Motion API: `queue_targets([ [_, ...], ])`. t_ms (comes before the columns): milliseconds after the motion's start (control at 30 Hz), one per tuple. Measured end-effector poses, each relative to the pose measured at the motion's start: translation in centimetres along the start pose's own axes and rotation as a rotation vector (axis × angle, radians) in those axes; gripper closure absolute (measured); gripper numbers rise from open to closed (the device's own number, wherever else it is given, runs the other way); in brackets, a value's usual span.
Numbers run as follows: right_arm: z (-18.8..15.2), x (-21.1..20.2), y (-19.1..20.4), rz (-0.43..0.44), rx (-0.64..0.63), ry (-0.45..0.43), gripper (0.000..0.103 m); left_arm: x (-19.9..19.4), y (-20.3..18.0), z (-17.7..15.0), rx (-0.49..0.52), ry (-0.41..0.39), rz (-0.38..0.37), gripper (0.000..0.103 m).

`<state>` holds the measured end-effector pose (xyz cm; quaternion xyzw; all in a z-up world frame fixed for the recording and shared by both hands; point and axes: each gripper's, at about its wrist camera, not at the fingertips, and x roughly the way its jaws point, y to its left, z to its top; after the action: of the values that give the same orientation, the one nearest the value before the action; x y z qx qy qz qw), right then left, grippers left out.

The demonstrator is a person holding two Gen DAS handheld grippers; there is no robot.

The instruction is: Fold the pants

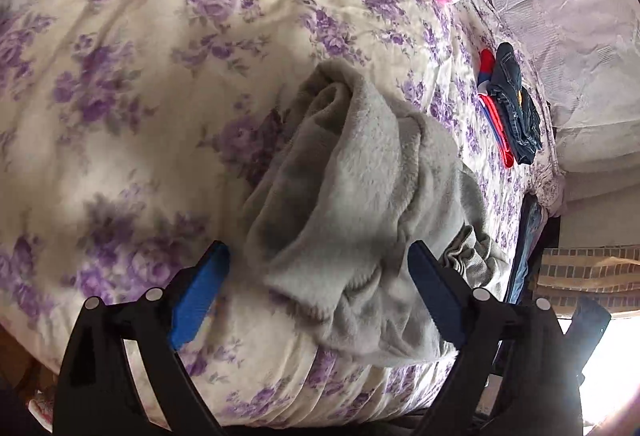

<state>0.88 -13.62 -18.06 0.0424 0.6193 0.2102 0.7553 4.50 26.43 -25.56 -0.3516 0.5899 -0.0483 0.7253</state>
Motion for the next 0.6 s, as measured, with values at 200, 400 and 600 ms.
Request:
queue_targets([
  [200,-0.4,-0.4,-0.7,-0.006,0.045,-0.01,0.058,0.9,-4.2,2.3,0.128,-0.038,0.096,0.049],
  [400,-0.6,-0.1,-0.1,0.006,0.032,0.001,0.058,-3.9,-9.8,-2.2,0.355,-0.181,0.123,0.058],
  [600,1.6,1.6,3.3,0.03,-0.094,0.023,0.058,-4.6,-10.4,-2.6,0.374,-0.182,0.127,0.058],
])
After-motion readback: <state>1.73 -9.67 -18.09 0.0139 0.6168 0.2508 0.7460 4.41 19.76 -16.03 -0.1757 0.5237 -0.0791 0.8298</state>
